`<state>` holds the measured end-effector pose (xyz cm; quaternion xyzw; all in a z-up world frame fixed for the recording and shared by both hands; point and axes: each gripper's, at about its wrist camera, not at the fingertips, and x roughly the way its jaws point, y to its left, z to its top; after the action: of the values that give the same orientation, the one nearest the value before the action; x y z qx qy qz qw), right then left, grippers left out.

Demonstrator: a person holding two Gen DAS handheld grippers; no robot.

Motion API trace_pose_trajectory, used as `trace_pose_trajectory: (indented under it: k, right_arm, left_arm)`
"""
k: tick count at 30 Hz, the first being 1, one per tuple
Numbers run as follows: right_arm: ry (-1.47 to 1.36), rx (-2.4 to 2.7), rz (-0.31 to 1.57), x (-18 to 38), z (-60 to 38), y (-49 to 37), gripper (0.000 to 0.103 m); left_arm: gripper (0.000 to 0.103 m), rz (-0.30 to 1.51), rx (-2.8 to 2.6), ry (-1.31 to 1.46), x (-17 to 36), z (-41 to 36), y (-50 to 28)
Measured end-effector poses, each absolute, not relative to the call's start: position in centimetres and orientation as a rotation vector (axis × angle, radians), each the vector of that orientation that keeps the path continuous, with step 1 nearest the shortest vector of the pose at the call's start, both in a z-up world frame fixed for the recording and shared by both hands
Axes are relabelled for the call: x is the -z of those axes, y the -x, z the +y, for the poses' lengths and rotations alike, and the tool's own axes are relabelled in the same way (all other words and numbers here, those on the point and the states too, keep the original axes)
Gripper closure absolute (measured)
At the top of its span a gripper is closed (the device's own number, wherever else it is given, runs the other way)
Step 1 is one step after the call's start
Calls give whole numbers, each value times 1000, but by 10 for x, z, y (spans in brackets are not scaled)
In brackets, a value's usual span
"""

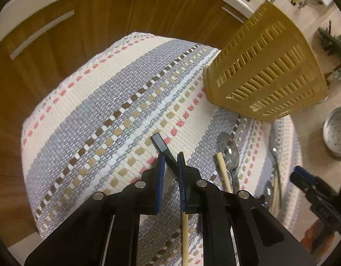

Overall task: Organize utensils
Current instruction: 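Lower the right gripper onto the clear plastic spoon and close it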

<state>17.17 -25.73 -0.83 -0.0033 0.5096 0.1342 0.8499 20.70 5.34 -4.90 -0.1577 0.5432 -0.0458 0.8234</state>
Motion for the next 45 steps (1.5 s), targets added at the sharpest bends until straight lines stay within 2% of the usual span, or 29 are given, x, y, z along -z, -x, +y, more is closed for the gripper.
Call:
trace_pose_trajectory:
  k: [1, 3, 5, 9, 15, 19, 28, 30, 45]
  right_arm:
    - [10, -271, 1081, 7, -258, -174, 62]
    - [17, -263, 1098, 6, -258, -180, 62]
    - [24, -272, 1116, 2, -257, -189, 62]
    - [22, -314, 1175, 3, -253, -209, 62]
    - [92, -301, 1218, 16, -240, -226, 62]
    - [152, -298, 1243, 27, -228, -234, 62]
    - [269, -280, 1254, 41, -198, -244, 62]
    - [268, -296, 1247, 41, -193, -242, 74]
    - [310, -325, 1109, 18, -177, -190, 75]
  left_arm:
    - [90, 1158, 80, 304, 48, 47, -209]
    - [81, 1167, 63, 239, 45, 36, -209]
    - [80, 1170, 51, 197, 45, 28, -211]
    - [94, 1163, 50, 139, 43, 28, -210]
    - [98, 1163, 175, 212, 47, 45, -215]
    - [99, 1164, 266, 316, 48, 63, -216]
    - [99, 1135, 289, 338, 34, 78, -196]
    - [99, 1127, 294, 334, 34, 80, -190]
    - [99, 1071, 321, 347, 31, 88, -188]
